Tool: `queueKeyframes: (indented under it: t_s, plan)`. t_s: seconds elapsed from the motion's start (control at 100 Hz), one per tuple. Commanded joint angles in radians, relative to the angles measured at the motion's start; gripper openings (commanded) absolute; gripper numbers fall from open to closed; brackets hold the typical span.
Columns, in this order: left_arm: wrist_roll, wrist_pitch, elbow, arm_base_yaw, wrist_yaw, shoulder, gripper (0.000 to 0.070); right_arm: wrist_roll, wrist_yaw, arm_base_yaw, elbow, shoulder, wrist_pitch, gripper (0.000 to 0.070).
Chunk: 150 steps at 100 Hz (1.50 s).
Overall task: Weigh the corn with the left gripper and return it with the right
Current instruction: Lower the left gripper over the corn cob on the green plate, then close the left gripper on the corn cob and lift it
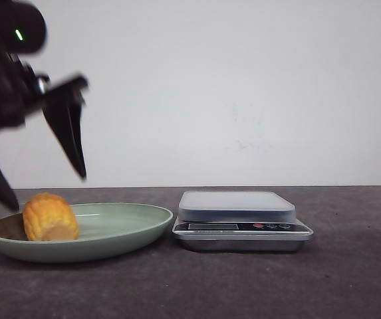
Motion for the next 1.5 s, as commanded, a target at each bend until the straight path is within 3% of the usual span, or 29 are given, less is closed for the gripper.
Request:
queueKeyframes:
  t_s: [0.0, 0.08, 0.12, 0.16, 0.2, 0.21, 0.24, 0.27, 0.62, 0.76, 1.02, 1.29, 1.49]
  plan:
    - [-0.001, 0.008, 0.011, -0.01, -0.017, 0.055, 0.0497, 0.011, -0.003, 0.004, 0.009, 0.003, 0.007, 0.0651]
    - [-0.008, 0.02, 0.011, -0.015, -0.019, 0.103, 0.0495, 0.011, -0.003, 0.004, 0.009, 0.003, 0.007, 0.0651]
    - [-0.008, 0.029, 0.011, -0.018, -0.019, 0.124, 0.0443, 0.01, -0.003, 0.004, 0.008, 0.003, 0.007, 0.0651]
    - [-0.005, 0.035, 0.011, -0.021, -0.018, 0.14, 0.0297, 0.01, -0.003, 0.004, 0.009, 0.003, 0.007, 0.065]
    - [0.011, 0.038, 0.011, -0.024, -0.014, 0.152, 0.003, 0.01, -0.003, 0.004, 0.009, 0.003, 0.007, 0.065]
    - [0.019, 0.038, 0.011, -0.026, -0.015, 0.154, 0.0, 0.01, -0.003, 0.004, 0.009, 0.003, 0.007, 0.065]
    - [0.035, 0.043, 0.011, -0.029, -0.015, 0.158, 0.0026, 0.01, -0.003, 0.004, 0.008, 0.003, 0.007, 0.065]
    - [0.051, 0.048, 0.011, -0.032, -0.017, 0.158, 0.0, 0.01, -0.003, 0.004, 0.009, 0.003, 0.007, 0.065]
    - [0.087, 0.046, 0.089, -0.045, 0.002, 0.106, 0.0, 0.006, 0.008, 0.004, 0.008, 0.004, -0.008, 0.0612]
    - [0.131, 0.017, 0.191, -0.045, 0.033, 0.064, 0.0, 0.006, 0.008, 0.004, 0.008, 0.004, -0.013, 0.0612]
    - [0.129, 0.08, 0.45, -0.067, 0.127, -0.009, 0.0, 0.006, 0.008, 0.004, 0.009, 0.003, -0.019, 0.0612]
    - [0.131, 0.255, 0.601, -0.148, 0.114, -0.026, 0.0, 0.006, 0.008, 0.004, 0.008, 0.004, -0.019, 0.0612]
    - [0.099, 0.301, 0.601, -0.204, 0.0, 0.006, 0.0, 0.006, 0.008, 0.004, 0.008, 0.004, -0.03, 0.0612]
